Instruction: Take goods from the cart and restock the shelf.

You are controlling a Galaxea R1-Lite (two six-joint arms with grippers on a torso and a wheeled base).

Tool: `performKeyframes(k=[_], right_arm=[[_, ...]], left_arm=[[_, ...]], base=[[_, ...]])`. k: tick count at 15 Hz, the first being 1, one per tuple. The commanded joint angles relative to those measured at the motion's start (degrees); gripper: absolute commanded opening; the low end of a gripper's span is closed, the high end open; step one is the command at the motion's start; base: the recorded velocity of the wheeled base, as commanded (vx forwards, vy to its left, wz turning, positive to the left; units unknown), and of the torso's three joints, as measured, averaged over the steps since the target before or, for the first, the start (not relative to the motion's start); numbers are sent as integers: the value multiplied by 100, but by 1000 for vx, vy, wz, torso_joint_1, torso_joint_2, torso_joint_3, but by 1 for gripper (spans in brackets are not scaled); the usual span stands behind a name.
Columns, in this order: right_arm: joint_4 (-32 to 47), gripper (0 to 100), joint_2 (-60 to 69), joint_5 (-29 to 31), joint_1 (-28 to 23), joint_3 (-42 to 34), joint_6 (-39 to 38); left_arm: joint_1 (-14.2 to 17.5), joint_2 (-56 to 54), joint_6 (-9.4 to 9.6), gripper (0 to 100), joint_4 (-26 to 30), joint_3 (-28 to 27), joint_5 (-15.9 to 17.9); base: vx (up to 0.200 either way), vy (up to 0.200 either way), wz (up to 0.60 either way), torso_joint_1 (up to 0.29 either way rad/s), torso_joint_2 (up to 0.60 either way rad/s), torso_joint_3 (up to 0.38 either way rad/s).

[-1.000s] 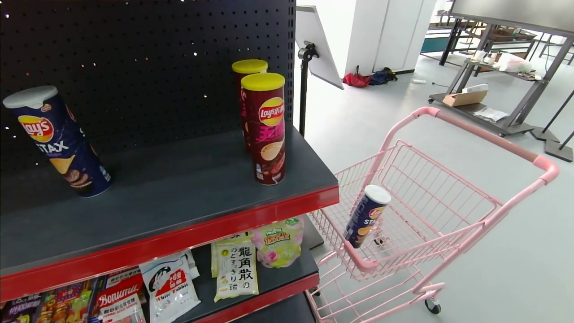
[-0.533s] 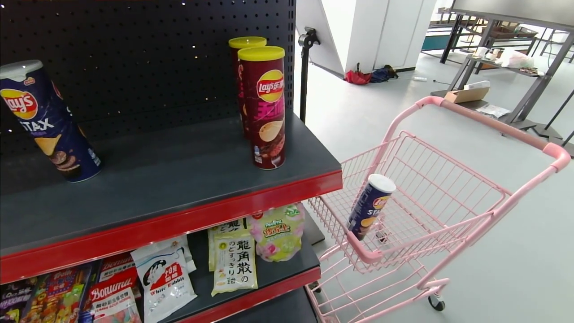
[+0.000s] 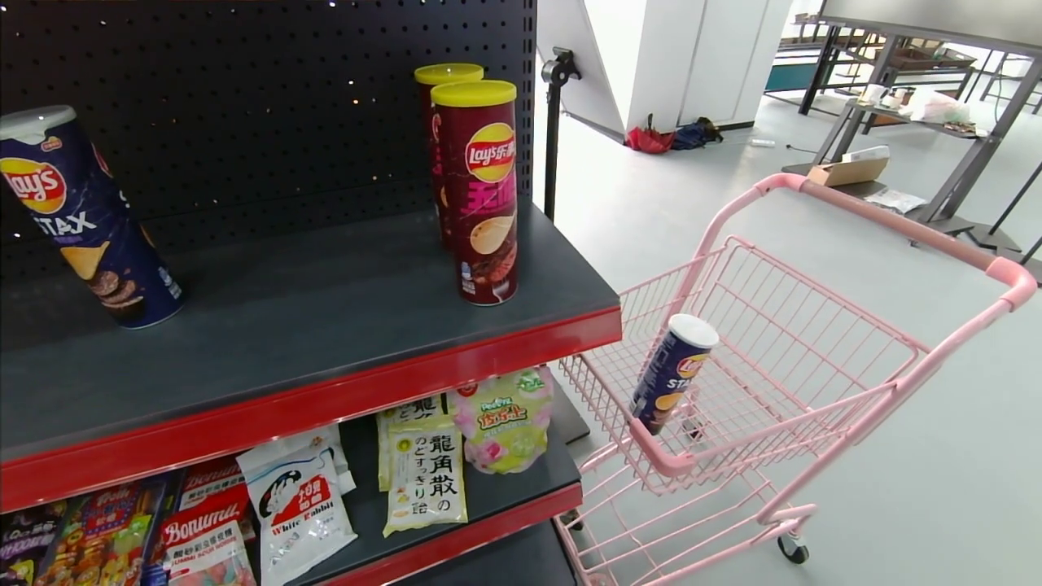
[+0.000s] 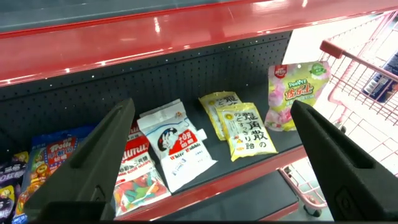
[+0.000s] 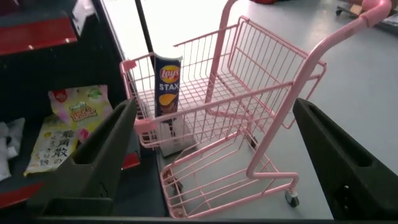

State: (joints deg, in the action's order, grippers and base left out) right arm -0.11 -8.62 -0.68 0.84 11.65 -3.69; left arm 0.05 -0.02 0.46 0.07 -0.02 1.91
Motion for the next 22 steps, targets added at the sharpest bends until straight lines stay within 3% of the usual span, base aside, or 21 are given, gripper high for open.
performKeyframes(k=[1, 4, 6, 10, 19, 22], right_arm=[[-402, 100, -3893, -239, 408, 2218, -536], [-2740, 100, -6459, -459, 505, 1893, -703], [-3883, 100, -7822, -512, 637, 1717, -703], [-5429, 100, -9641, -494, 953, 1937, -694], [-5570, 100, -10784, -389, 1138, 2482, -1046], [-6115, 100, -11232, -318, 1190, 2579, -1019]], left_arm=[[4, 2, 6, 100, -7, 2, 2], [4, 2, 15, 100, -7, -6, 2], [4, 2, 24, 100, -7, 2, -7], [4, 2, 24, 100, -7, 2, -7], [4, 2, 24, 100, -7, 2, -7], [4, 2, 24, 100, -7, -6, -7]], base=[[0, 0, 0, 0, 0, 0], [0, 0, 0, 0, 0, 0], [0, 0, 0, 0, 0, 0], [0, 0, 0, 0, 0, 0], [0, 0, 0, 0, 0, 0], [0, 0, 0, 0, 0, 0]])
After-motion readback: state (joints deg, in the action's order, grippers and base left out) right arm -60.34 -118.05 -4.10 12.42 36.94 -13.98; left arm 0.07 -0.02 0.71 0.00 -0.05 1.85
